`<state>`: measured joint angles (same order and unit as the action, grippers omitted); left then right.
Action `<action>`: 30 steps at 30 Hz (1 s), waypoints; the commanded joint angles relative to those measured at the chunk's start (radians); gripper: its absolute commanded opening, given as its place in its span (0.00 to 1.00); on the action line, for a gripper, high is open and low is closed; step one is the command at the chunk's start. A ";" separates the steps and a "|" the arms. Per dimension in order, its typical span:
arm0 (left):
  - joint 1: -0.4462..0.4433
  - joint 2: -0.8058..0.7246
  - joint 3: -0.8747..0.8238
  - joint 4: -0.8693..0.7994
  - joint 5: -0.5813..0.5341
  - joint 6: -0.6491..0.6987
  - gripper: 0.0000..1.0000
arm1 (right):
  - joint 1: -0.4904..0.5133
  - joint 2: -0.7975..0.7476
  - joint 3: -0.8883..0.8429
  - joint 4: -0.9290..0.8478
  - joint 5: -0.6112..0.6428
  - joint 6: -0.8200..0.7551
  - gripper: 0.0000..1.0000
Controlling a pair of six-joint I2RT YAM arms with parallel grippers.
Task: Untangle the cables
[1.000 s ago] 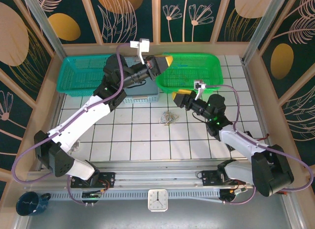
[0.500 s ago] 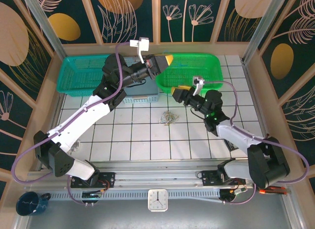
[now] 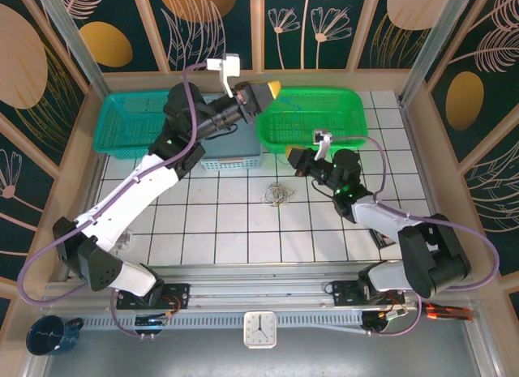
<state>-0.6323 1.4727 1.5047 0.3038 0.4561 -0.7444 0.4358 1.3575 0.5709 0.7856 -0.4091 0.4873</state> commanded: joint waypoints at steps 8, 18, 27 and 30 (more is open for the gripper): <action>0.117 0.004 0.080 -0.019 -0.058 0.031 0.00 | 0.012 0.065 -0.024 0.093 -0.044 0.060 0.16; 0.170 0.030 0.093 -0.044 -0.095 0.086 0.00 | 0.011 -0.027 0.021 -0.006 -0.054 0.041 0.54; 0.252 0.093 0.119 -0.082 -0.138 0.175 0.00 | 0.011 -0.137 0.022 -0.143 -0.010 0.013 0.55; 0.286 0.118 0.108 -0.061 -0.135 0.174 0.00 | 0.009 -0.178 0.026 -0.211 0.012 -0.009 0.55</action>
<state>-0.3740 1.5673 1.5993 0.2325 0.3317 -0.6010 0.4416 1.2213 0.5678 0.6518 -0.4324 0.5163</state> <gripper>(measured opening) 0.043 0.553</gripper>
